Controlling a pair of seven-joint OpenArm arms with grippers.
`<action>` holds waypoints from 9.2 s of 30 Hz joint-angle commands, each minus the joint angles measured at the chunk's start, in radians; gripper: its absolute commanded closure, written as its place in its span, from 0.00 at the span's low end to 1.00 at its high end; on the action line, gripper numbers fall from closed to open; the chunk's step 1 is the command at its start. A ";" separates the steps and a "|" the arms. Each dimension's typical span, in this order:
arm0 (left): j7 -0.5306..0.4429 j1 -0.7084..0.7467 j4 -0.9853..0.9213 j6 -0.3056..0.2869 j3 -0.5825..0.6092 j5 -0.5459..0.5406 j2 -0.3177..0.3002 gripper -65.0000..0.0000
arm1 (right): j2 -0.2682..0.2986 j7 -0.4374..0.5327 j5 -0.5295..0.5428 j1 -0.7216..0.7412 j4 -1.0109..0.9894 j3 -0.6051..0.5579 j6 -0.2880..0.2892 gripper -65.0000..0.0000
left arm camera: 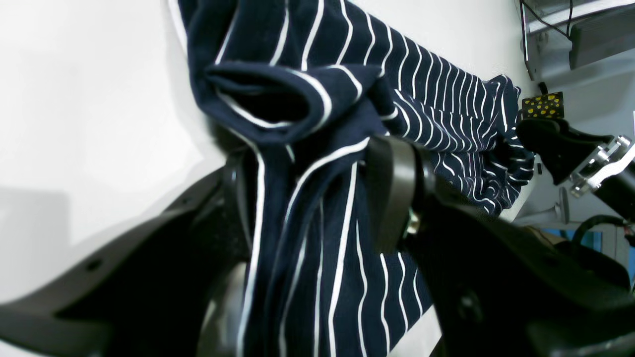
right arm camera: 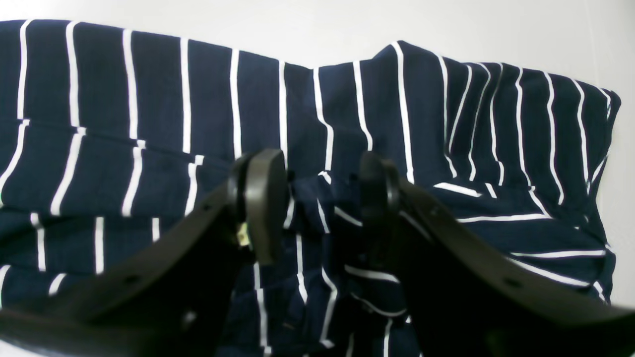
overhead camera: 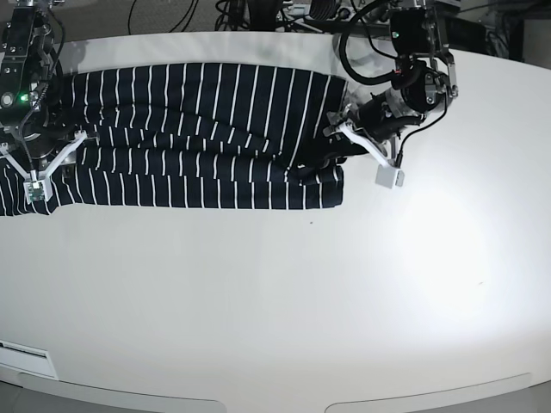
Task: Fold the T-shirt properly
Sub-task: 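Grasp the strip's end with the left gripper and drag it toward the right gripper, then grasp both ends of the strip with both grippers, then fold the strip end held by the left gripper over toward the right gripper, then release the fold and reposition both grippers at the shirt's edges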
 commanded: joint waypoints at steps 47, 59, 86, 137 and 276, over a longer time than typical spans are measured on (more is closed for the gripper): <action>-0.075 -0.095 -0.001 0.109 -0.021 0.232 -0.005 1.00 | 0.017 0.031 0.003 0.011 0.013 0.007 0.035 0.58; -0.064 -0.095 -0.001 0.109 -0.075 0.193 -0.238 1.00 | 0.017 0.037 0.234 0.016 0.014 0.007 0.201 0.70; 0.044 -0.095 -0.001 -0.202 -0.076 -0.327 -0.467 1.00 | -0.039 0.154 0.136 0.013 -0.190 -0.097 0.260 1.00; -0.029 -0.161 0.037 -0.449 0.126 -0.269 -0.065 0.97 | -0.047 0.108 0.129 0.013 -0.190 -0.131 0.232 1.00; -0.118 -0.178 -0.159 -0.310 0.250 0.235 -0.458 1.00 | 0.064 -0.406 0.900 0.357 -0.730 -0.084 0.484 0.47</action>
